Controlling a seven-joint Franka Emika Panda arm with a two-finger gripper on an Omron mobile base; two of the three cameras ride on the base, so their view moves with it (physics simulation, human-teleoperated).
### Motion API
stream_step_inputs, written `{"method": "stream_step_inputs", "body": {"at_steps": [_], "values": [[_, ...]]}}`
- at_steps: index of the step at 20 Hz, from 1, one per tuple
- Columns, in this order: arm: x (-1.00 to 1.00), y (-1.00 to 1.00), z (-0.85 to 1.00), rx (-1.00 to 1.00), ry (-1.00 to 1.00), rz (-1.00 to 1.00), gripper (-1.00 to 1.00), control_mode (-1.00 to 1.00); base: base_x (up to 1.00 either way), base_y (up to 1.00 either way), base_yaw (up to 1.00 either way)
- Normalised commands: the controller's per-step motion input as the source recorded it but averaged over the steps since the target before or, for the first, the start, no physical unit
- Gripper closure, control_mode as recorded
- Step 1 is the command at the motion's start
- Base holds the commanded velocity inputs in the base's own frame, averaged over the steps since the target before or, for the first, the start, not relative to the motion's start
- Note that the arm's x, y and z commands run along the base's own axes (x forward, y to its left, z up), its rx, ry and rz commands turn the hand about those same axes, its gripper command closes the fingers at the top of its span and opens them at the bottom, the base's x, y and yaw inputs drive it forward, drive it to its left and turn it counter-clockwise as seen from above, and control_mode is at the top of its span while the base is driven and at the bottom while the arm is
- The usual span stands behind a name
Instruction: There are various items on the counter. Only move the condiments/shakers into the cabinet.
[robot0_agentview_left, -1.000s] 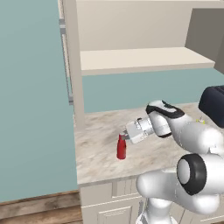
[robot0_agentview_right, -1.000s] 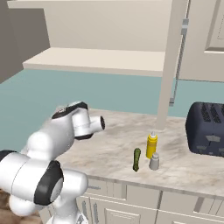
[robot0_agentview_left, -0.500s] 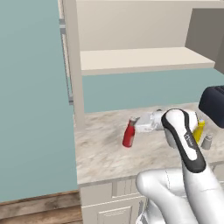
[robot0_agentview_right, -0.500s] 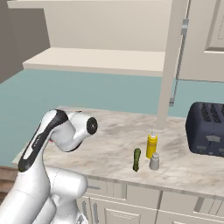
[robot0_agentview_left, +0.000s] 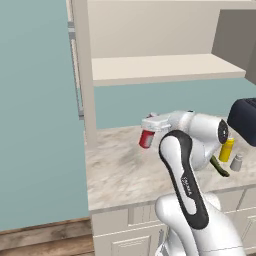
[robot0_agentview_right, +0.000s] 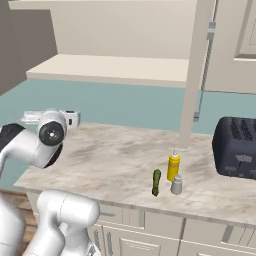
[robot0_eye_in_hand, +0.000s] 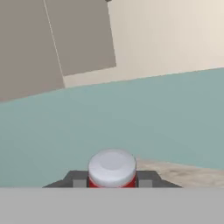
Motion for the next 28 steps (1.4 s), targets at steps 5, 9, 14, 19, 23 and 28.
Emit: {"method": "stream_step_inputs", "body": {"at_steps": [5, 9, 14, 19, 23, 28], "values": [[0.00, -0.07, 1.00, -0.52, 0.00, -0.28, 1.00, -1.00, 0.00, 0.00, 0.00], [0.00, -0.16, 1.00, -0.31, 0.05, -0.28, 1.00, -1.00, 0.00, 0.00, 0.00], [-0.13, -0.24, 0.07, 0.12, -0.04, -0.05, 1.00, -1.00, 0.00, 0.00, 0.00], [-0.44, -0.77, 0.52, 0.52, -0.16, -0.21, 1.00, -1.00, 0.00, 0.00, 0.00], [0.00, 0.00, 0.05, 0.00, -0.03, 0.00, 1.00, -1.00, 0.00, 0.00, 0.00], [0.04, 0.00, 0.87, 0.00, -0.22, 0.00, 1.00, -1.00, 0.00, 0.00, 0.00]]}}
